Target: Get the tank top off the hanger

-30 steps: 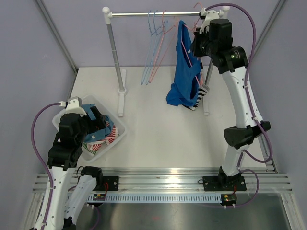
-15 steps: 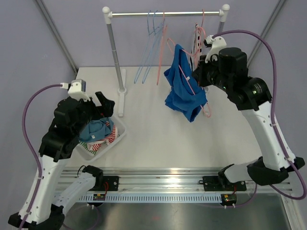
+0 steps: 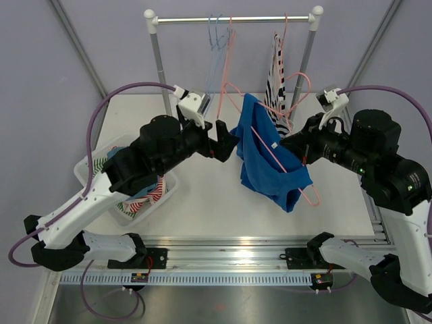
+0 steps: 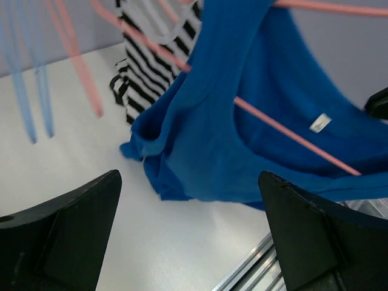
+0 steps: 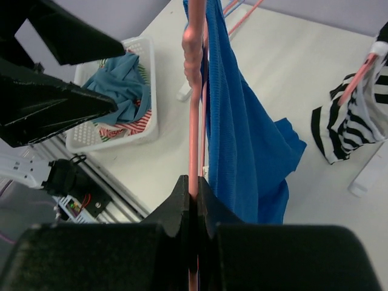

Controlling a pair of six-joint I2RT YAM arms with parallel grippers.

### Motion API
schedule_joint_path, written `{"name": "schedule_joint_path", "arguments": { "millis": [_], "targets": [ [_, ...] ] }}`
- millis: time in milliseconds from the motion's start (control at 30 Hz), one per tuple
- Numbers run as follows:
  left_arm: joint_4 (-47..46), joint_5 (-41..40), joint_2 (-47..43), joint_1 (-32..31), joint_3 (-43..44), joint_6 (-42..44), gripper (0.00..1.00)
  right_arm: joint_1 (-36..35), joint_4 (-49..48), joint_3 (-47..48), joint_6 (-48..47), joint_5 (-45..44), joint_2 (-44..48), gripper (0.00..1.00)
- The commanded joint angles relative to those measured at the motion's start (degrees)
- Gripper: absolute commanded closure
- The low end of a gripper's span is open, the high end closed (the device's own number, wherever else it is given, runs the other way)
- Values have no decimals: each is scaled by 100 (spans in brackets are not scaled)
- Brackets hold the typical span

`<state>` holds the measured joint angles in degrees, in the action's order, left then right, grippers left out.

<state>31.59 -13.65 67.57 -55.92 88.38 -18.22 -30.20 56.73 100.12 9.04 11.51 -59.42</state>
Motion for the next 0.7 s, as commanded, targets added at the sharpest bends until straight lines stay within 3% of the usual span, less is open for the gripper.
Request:
{"name": "schedule_joint_path", "arguments": {
  "millis": [0,67,200,300,333,500,567,600,667],
  "targets": [
    [-908,-138,256,-296,487,520,1,-30,-22,-124,37,615,35,100],
    [-814,-321,598,-314,732,617,1,-30,-4,-159,63,756,62,100],
    [-584,-481,1038,-314,1059,776,11,-30,-126,-396,72,870,237,100],
    [-611,-603,1232,-314,1076,837,31,-30,-171,-449,72,1020,229,100],
    [-584,-673,1276,-314,1094,846,46,-30,-162,-449,81,1011,220,100],
    [-488,-1131,1461,-288,1147,916,61,-30,-232,-458,63,1038,273,100],
    [-461,-1350,1461,-244,1120,864,81,-30,-241,-475,46,1012,282,100],
    [-461,-1403,1400,-218,1103,820,100,-30,-250,-502,45,977,273,100],
    [-487,-1508,1303,-165,954,715,100,-30,-250,-545,19,924,255,100]
  ]
}}
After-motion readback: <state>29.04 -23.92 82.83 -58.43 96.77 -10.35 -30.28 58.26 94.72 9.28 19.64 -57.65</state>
